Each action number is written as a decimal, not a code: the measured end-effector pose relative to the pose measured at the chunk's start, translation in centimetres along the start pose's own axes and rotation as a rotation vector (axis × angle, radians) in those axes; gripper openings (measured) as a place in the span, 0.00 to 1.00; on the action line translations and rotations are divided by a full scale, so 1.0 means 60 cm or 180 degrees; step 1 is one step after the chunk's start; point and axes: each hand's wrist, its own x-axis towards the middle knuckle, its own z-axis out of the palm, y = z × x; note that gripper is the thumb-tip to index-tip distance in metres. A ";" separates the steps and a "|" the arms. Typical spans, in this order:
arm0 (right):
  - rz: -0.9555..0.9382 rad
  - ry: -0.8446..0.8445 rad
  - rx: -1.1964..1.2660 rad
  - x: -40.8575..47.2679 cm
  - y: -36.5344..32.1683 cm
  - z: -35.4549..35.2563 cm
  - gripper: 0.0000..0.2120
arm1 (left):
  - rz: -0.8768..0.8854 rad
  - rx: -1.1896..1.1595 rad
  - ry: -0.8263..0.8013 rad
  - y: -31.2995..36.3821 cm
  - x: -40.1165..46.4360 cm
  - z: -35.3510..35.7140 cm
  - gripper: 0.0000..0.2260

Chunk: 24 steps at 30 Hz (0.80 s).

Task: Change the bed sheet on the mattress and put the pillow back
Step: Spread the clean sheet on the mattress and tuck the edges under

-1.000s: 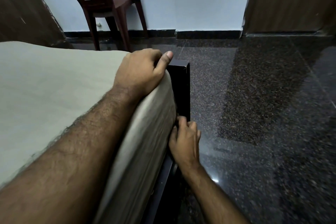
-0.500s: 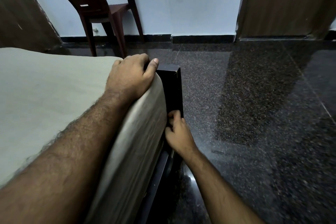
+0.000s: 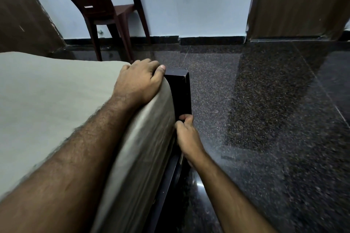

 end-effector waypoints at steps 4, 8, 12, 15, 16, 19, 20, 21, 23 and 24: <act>0.0121 -0.0058 0.0473 -0.016 0.018 0.023 0.07 | 0.0143 -0.0005 -0.0197 0.002 -0.003 -0.029 0.19; 0.0209 -0.0095 0.0456 -0.012 0.005 0.031 0.06 | 0.0050 -0.0394 -0.0121 -0.012 0.003 -0.040 0.21; -0.0599 0.0317 -0.1420 -0.010 0.007 0.000 0.10 | 0.0063 -0.0443 0.0008 -0.014 0.001 -0.010 0.16; -0.0987 0.0839 -0.1700 -0.007 -0.004 -0.018 0.07 | -0.0048 -0.0446 0.0033 -0.024 0.010 -0.001 0.17; -0.0949 0.0866 -0.1551 -0.005 -0.007 -0.020 0.07 | -0.0157 -0.0484 0.0046 -0.027 0.014 0.002 0.17; -0.1360 0.1025 -0.1152 -0.002 -0.033 -0.022 0.04 | -0.0289 -0.0474 0.0249 -0.031 0.016 0.008 0.16; -0.1565 0.1153 -0.0987 -0.002 -0.052 -0.022 0.03 | -0.0232 -0.0591 0.0311 -0.033 0.016 0.012 0.14; -0.1733 0.1237 -0.0832 -0.003 -0.073 -0.023 0.02 | -0.0210 -0.0837 0.0376 -0.036 0.016 0.014 0.11; -0.1930 0.1338 -0.0831 -0.007 -0.115 -0.026 0.04 | -0.0260 -0.1437 0.0542 -0.037 0.009 0.010 0.08; -0.1983 0.1373 -0.0957 -0.011 -0.133 -0.032 0.06 | -0.0304 -0.1678 0.0731 -0.035 0.005 0.004 0.10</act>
